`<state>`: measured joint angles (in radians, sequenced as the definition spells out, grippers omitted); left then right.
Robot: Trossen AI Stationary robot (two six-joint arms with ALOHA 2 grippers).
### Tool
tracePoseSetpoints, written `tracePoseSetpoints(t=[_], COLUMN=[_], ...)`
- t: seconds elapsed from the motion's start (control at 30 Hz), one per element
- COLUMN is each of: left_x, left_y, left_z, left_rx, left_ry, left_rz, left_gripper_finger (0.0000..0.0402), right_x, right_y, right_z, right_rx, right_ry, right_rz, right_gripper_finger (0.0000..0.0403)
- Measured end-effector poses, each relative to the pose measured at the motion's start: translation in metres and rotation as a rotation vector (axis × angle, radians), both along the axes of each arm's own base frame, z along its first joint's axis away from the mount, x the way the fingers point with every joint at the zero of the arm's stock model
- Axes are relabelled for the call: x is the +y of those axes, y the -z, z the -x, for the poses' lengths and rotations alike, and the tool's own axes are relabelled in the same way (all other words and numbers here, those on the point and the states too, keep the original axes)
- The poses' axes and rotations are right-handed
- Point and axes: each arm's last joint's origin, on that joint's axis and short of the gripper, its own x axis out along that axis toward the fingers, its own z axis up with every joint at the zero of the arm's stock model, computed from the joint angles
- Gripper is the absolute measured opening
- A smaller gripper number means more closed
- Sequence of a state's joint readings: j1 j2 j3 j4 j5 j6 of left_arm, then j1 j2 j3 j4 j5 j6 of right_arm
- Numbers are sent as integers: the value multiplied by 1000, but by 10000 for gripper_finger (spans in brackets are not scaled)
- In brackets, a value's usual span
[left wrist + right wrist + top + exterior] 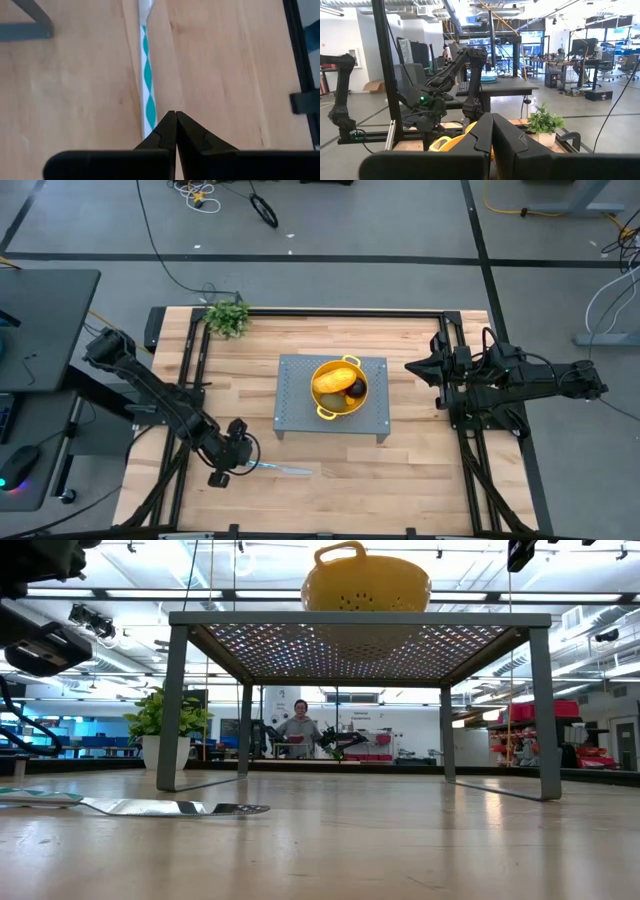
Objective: Pick & Place Fruit
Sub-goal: Put the knife on the shelf to the left of the strainer bowl
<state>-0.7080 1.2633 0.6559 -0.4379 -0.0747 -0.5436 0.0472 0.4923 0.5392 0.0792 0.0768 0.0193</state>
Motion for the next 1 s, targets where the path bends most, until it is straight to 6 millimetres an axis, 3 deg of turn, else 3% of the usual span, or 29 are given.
tracePoseSetpoints(t=[0.13, 0.23, 0.6, 0.73, 0.87, 1.0], left_x=[-1, -1, -2, -2, -1, -3], left_y=[0, 0, 0, 0, 3, 13], left_z=[0, 0, 1, 1, 3, 2], left_rx=[8, 15, 52, 58, 99, 175], left_ry=[-5, -13, -6, -6, -44, -36], left_rz=[20, 27, 66, 73, 66, 52], left_gripper_finger=[20, 55, 261, 318, 339, 330], right_x=[0, 0, 0, 0, 0, 0], right_y=[0, 0, 0, 0, 0, 0], right_z=[0, 0, 0, 0, 0, 0], right_rx=[0, 0, 0, 0, 0, 0], right_ry=[0, 0, 0, 0, -1, 0], right_rz=[0, 0, 0, 0, 0, 0], right_gripper_finger=[15, 15, 15, 15, 15, 15])
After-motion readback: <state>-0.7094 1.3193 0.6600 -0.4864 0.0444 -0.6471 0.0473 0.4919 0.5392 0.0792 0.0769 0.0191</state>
